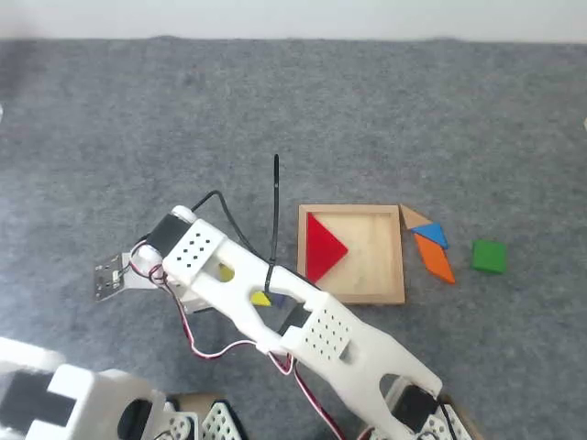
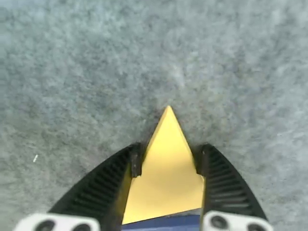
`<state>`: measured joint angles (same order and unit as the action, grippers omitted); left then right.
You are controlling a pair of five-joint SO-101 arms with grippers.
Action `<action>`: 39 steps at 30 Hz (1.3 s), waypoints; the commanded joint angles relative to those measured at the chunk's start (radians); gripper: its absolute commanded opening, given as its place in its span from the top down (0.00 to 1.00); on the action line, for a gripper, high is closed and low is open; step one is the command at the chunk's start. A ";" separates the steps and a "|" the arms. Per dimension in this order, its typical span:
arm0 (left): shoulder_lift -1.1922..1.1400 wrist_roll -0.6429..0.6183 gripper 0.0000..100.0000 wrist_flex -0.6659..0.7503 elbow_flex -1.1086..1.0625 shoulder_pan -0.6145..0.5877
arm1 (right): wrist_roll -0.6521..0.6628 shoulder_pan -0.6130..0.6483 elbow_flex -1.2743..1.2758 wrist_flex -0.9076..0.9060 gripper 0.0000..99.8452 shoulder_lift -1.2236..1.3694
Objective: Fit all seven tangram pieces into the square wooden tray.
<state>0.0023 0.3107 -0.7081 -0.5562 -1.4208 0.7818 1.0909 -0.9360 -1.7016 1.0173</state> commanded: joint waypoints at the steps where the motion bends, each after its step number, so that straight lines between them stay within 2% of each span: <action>1: 0.009 0.009 0.69 -0.009 0.013 -0.003 | -0.120 -0.013 -0.077 -0.047 0.81 -0.025; 8: 0.006 0.009 0.69 -0.005 0.012 -0.005 | -0.284 -0.102 -0.187 -0.093 0.61 -0.102; 11: 0.006 0.009 0.69 -0.003 0.013 -0.003 | -0.341 -0.142 -0.176 -0.093 0.61 -0.139; 18: 0.006 0.009 0.69 -0.003 0.016 0.002 | -0.351 -0.173 -0.043 -0.091 0.61 -0.116; 24: 0.006 0.009 0.69 -0.002 0.016 -0.002 | -0.396 -0.067 0.060 -0.094 0.61 -0.249; 28: 0.006 0.009 0.69 -0.002 0.016 -0.003 | -0.396 -0.031 0.299 -0.077 0.61 -0.444; 32: 0.006 0.009 0.69 -0.002 0.008 0.005 | -0.388 -0.024 0.635 0.093 0.61 -0.641; 35: 0.005 0.009 0.69 -0.002 0.008 0.005 | -0.361 0.012 0.919 0.308 0.61 -0.756; 37: 0.005 0.009 0.69 -0.002 0.008 0.005 | -0.347 0.012 1.011 0.410 0.61 -0.786; 39: 0.005 0.009 0.69 -0.006 0.008 0.005 | -0.344 -0.001 1.005 0.430 0.61 -0.774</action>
<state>0.0023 0.3107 -0.7081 -0.5562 -1.4208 0.4196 1.0971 0.0368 -1.3472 0.3161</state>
